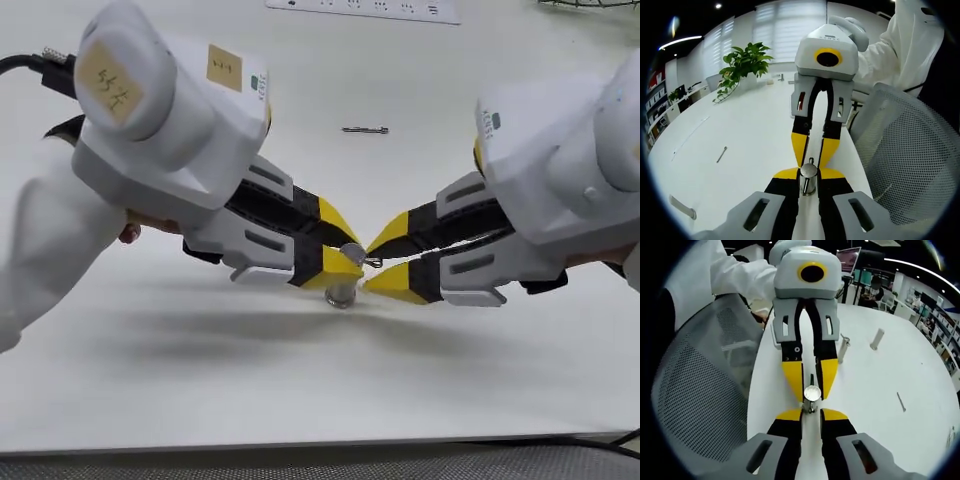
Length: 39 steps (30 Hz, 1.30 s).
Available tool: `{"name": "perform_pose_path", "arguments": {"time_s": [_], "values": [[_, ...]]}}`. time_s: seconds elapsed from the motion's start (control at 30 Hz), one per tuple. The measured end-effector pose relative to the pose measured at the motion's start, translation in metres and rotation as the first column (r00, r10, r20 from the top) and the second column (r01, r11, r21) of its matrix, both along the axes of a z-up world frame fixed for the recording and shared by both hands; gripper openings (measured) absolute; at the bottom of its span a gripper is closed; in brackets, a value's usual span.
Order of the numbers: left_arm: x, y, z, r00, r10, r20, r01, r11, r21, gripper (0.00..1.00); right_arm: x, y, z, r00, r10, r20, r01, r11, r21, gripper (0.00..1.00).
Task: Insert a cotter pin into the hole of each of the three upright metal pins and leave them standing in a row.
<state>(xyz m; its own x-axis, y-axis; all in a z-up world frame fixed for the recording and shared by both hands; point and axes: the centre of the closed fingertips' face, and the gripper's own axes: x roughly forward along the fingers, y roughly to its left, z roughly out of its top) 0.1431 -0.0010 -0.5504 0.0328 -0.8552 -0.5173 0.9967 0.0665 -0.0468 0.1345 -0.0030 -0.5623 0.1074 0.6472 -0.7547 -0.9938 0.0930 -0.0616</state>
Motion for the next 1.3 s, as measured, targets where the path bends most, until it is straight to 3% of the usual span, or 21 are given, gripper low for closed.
{"name": "perform_pose_path", "arguments": {"time_s": [0.2, 0.63, 0.93, 1.03, 1.2, 1.3], "values": [[-0.001, -0.001, 0.000, 1.000, 0.000, 0.001, 0.000, 1.000, 0.001, 0.10, -0.001, -0.006, 0.006, 0.999, -0.033, -0.015, 0.033, 0.999, 0.031, 0.00], [0.000, 0.001, -0.001, 1.000, 0.004, -0.005, -0.004, 1.000, 0.005, 0.10, -0.002, -0.001, 0.006, 0.999, -0.032, -0.019, 0.033, 0.998, 0.045, 0.00], [-0.001, 0.003, -0.001, 1.000, 0.001, 0.021, -0.002, 1.000, 0.013, 0.10, -0.005, -0.003, 0.006, 0.999, -0.032, -0.020, 0.033, 0.999, 0.034, 0.02], [-0.001, 0.009, -0.002, 1.000, 0.026, 0.010, -0.026, 1.000, 0.010, 0.11, -0.006, -0.002, 0.007, 0.999, -0.046, -0.025, 0.047, 0.998, 0.046, 0.04], [-0.004, 0.017, 0.002, 0.998, 0.066, -0.021, -0.066, 0.998, -0.022, 0.30, -0.007, 0.002, 0.009, 0.997, -0.068, -0.036, 0.071, 0.995, 0.063, 0.07], [-0.010, 0.025, 0.003, 0.994, 0.087, -0.063, -0.090, 0.995, -0.045, 0.41, -0.008, 0.004, 0.010, 0.996, -0.081, -0.040, 0.084, 0.994, 0.074, 0.10]]}}
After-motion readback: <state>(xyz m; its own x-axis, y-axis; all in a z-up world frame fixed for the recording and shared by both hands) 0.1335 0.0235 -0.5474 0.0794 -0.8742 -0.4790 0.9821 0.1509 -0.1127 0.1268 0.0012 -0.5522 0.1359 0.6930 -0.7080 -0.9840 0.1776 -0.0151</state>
